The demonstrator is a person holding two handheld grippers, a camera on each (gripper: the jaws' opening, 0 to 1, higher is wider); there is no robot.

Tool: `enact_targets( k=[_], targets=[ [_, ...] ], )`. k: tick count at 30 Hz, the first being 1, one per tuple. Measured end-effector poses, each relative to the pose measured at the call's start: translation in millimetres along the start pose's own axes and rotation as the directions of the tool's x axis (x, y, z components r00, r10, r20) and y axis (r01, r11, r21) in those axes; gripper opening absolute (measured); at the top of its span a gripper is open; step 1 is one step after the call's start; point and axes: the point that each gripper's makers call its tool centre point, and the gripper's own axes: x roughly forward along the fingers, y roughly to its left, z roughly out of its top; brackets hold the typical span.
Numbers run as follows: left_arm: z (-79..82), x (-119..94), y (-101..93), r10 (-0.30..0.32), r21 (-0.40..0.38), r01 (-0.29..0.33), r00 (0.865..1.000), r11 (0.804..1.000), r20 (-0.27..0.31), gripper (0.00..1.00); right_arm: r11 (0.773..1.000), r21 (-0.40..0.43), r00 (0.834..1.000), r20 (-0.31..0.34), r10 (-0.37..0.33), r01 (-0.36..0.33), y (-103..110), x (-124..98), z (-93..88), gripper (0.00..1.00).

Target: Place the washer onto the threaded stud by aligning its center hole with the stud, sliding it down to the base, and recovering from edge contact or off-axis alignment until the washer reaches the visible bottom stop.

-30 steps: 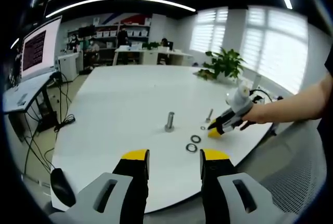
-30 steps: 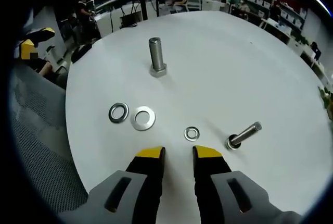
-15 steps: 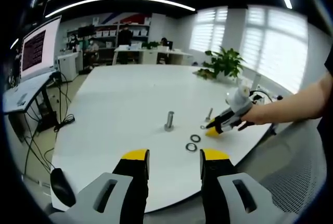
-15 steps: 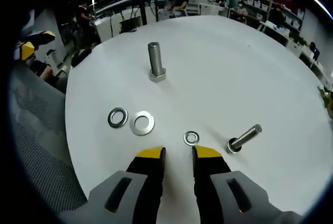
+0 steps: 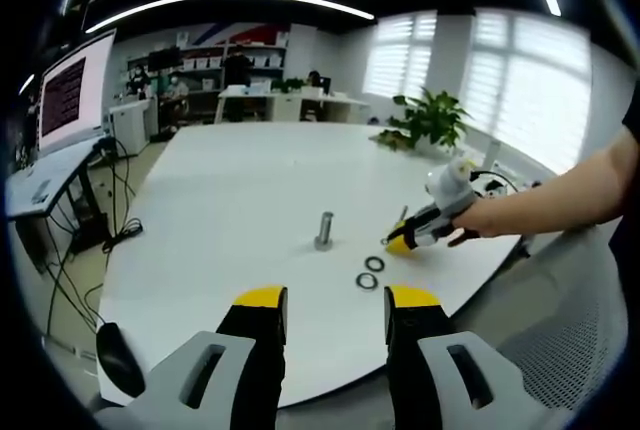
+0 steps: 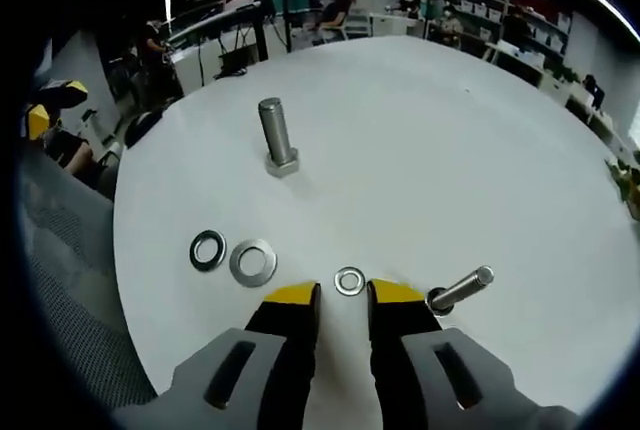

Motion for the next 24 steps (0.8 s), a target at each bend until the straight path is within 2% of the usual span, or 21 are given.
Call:
enact_targets(
  k=[2, 8, 24],
  targets=[
    [-0.2, -0.1, 0.2, 0.001, -0.001, -0.001, 1.0, 1.0, -0.001, 0.36, 1.0, 0.019, 1.0, -0.001, 0.004, -0.004, -1.3, 0.2, 0.9, 0.19],
    [-0.1, -0.1, -0.2, 0.001, 0.0, -0.001, 1.0, 1.0, -0.002, 0.36, 1.0, -0.002, 1.0, -0.003, -0.006, 0.006, 0.1, 0.0, 0.8, 0.16],
    [-0.9, -0.1, 0.4, 0.005, 0.001, -0.005, 1.0, 1.0, -0.005, 0.36, 1.0, -0.01, 1.0, 0.004, -0.006, 0.006, 5.6, -1.3, -0.7, 0.15]
  ],
)
